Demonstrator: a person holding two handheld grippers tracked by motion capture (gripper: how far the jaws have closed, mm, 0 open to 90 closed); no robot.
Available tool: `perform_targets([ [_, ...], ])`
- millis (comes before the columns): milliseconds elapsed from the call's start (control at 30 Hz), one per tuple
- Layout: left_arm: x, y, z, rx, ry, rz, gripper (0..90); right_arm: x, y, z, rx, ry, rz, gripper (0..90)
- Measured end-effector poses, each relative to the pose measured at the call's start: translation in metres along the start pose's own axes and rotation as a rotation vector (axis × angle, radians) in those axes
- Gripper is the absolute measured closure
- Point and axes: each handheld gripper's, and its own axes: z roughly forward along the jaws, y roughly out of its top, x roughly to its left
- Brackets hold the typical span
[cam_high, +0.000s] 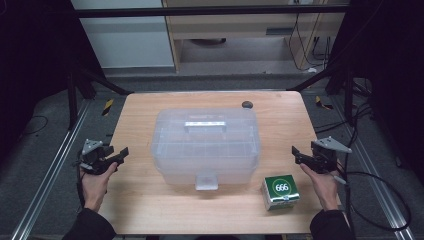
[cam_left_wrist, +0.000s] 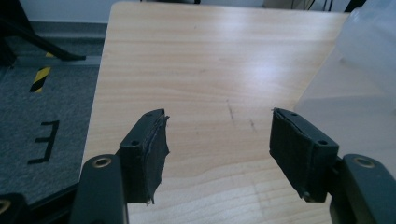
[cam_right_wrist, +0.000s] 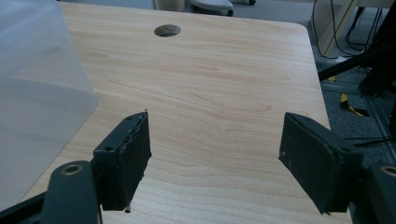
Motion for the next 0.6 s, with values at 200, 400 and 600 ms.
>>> perform_targets([
  [200, -0.007, 0.011, -0.010, -0.040, -0.024, 0.051, 37.7, -0.008, 0.002, -0.007, -0.008, 0.004, 0.014, 24.6],
  [400, -0.012, 0.023, -0.018, -0.059, -0.059, 0.116, 40.1, -0.005, 0.003, -0.006, 0.015, 0.003, -0.027, 24.1],
  [600, -0.013, 0.040, -0.027, -0.086, -0.116, 0.156, 40.4, 0.001, 0.005, -0.003, 0.031, 0.016, -0.067, 23.7],
])
